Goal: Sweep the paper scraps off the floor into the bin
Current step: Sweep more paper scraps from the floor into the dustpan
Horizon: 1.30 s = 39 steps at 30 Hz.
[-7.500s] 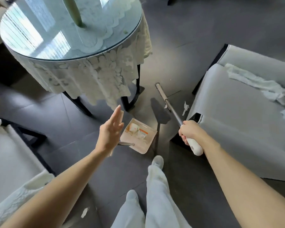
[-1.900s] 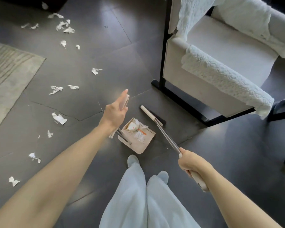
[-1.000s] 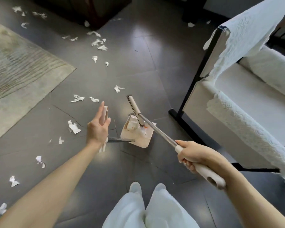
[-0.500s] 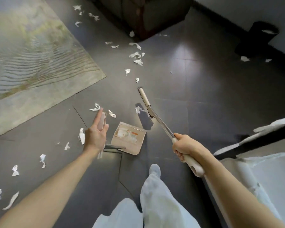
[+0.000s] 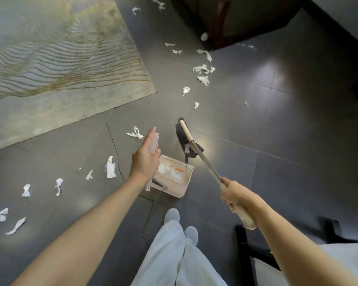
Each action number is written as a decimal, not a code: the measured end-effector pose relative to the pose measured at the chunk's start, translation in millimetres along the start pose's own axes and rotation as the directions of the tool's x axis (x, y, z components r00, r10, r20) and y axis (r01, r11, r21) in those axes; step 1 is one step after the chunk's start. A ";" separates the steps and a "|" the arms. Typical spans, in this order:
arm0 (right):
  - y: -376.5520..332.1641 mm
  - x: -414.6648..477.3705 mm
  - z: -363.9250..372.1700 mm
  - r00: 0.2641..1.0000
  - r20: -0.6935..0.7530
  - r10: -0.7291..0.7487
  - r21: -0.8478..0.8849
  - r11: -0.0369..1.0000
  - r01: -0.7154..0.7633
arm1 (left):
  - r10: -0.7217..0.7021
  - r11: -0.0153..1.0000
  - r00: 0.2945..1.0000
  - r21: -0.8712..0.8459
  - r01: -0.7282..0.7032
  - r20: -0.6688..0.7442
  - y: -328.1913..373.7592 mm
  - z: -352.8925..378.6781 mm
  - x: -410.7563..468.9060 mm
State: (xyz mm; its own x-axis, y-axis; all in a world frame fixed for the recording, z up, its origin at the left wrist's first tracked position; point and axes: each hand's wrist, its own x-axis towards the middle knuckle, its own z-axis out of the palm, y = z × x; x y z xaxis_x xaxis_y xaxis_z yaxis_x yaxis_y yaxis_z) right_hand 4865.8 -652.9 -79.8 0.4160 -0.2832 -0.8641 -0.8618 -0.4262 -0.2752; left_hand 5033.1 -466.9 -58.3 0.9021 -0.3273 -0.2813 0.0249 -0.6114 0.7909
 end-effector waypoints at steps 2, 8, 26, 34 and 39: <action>-6.5 -5.2 -0.9 0.996 0.086 0.007 -0.007 1.000 -0.006 | 0.007 1.000 1.000 -0.004 -0.007 0.000 3.5 3.9 4.9; -17.6 -44.6 -21.1 0.975 0.216 0.049 0.071 0.995 -0.066 | 0.039 0.999 0.999 -0.008 -0.039 -0.015 -8.4 4.0 -8.4; -209.9 68.3 -114.5 0.954 0.115 -0.278 -0.446 0.843 0.300 | -0.293 0.944 0.856 -0.272 0.188 -0.425 -30.2 -39.0 -17.9; -286.7 150.7 -124.5 0.918 0.241 -0.316 -0.634 0.664 0.395 | -0.445 0.893 0.710 -0.328 0.307 -0.546 -21.8 -44.3 24.9; -279.6 148.9 -114.9 0.916 0.357 -0.184 -0.650 0.655 0.385 | -0.457 0.890 0.669 -0.309 0.336 -0.587 -25.2 -46.9 35.5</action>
State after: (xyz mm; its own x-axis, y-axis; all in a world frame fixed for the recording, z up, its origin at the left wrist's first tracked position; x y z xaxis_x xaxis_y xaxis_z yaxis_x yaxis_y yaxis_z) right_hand 5202.1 -674.7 -83.1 0.4360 0.1261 -0.8911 -0.2156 -0.9467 -0.2394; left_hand 5084.7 -429.4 -62.8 0.8446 0.4833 -0.2302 0.4586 -0.4313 0.7770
